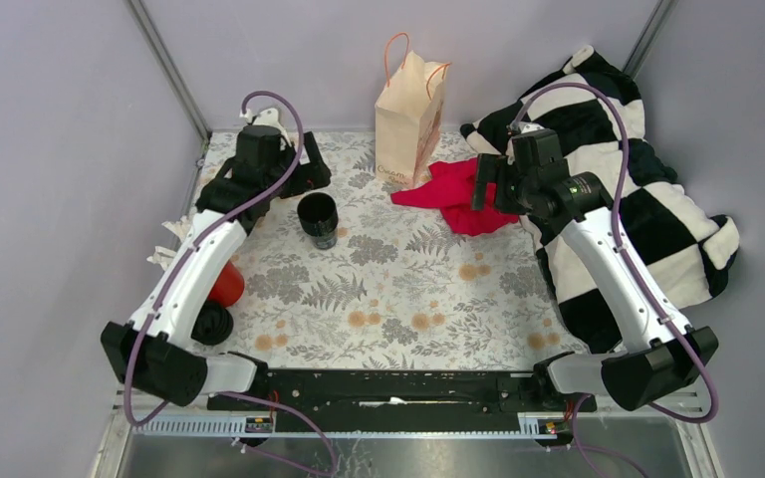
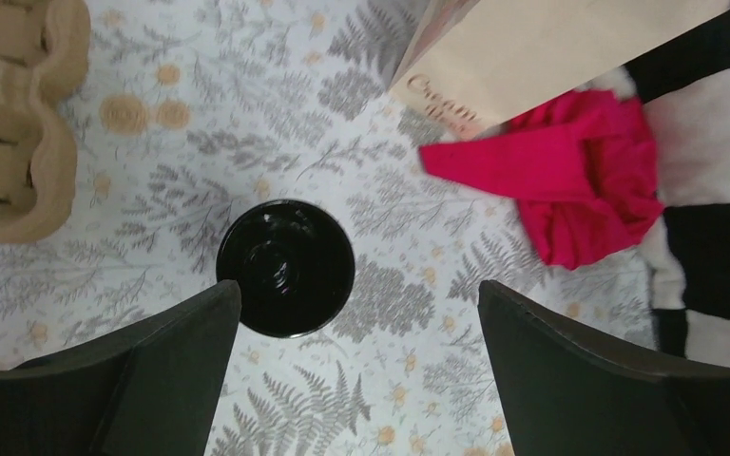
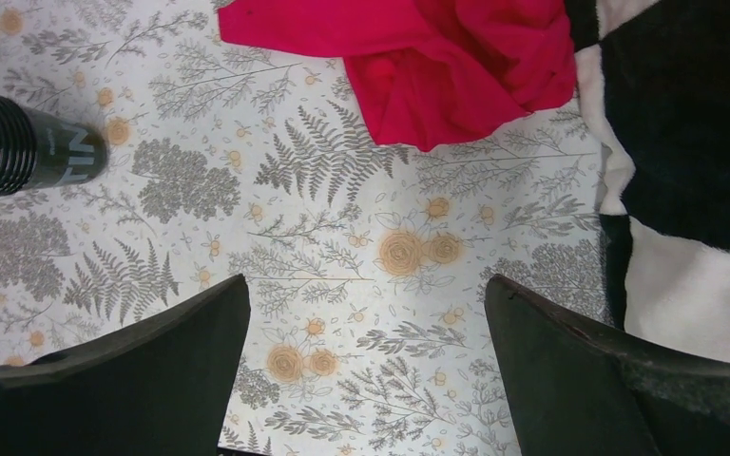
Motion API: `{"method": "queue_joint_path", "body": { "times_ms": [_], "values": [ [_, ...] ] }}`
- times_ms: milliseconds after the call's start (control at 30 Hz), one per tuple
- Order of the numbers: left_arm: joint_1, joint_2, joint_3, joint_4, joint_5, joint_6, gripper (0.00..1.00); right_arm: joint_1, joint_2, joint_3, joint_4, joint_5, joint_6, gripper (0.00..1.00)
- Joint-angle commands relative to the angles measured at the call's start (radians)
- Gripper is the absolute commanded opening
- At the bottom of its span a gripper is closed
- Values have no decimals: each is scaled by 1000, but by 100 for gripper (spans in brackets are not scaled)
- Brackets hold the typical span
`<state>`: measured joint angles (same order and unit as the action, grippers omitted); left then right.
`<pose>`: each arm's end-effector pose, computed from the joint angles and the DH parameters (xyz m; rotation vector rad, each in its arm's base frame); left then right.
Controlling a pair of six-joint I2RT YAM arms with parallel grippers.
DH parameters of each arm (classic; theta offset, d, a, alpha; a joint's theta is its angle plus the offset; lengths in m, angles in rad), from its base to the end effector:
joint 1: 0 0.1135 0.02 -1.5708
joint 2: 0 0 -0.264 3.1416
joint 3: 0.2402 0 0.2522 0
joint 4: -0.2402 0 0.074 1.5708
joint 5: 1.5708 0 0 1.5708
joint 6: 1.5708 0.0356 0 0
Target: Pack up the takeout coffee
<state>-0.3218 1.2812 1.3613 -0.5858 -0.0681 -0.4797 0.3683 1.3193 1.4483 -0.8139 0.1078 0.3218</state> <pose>0.2662 -0.0862 0.3929 -0.2078 2.0920 -0.4173 0.2572 0.0952 0.3910 0.0053 2.2628 0.2481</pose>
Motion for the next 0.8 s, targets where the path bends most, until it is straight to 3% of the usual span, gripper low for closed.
{"method": "queue_joint_path", "body": {
  "times_ms": [0, 200, 333, 767],
  "values": [
    [3, 89, 86, -129, -20, -7, 99, 7, 15, 25, 45, -74, -29, 100],
    [42, 205, 134, -239, -26, -42, 97, 9, 35, 31, 56, -132, -67, 100],
    [83, 281, 149, -262, -8, -31, 90, 9, 31, 4, 77, -183, -57, 100],
    [86, 436, 223, -284, -57, 61, 58, 9, 8, -36, 86, -167, -90, 100]
  ]
}}
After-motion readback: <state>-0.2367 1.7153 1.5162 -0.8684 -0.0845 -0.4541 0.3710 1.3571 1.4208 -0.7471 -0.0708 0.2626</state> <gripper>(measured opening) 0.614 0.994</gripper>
